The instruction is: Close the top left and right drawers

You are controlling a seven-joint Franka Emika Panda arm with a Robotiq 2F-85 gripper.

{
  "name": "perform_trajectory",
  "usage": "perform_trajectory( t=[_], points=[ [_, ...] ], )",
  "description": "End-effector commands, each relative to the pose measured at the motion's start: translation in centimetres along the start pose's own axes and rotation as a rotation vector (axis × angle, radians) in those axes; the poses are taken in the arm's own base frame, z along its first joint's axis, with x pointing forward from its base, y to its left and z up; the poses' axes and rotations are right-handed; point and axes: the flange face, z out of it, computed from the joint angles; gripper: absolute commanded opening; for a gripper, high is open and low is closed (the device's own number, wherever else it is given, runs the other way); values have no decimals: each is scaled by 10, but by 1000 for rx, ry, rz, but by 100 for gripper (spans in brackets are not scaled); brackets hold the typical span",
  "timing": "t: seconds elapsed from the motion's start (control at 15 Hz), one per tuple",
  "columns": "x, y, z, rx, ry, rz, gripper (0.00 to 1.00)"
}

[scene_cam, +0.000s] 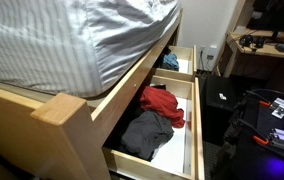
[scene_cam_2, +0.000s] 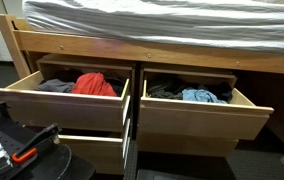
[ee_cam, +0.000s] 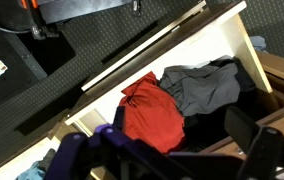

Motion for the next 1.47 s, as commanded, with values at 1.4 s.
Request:
perform_trajectory(
  t=[1.4],
  points=[
    [-4, -7, 182, -224, -374, 416, 100]
  ],
)
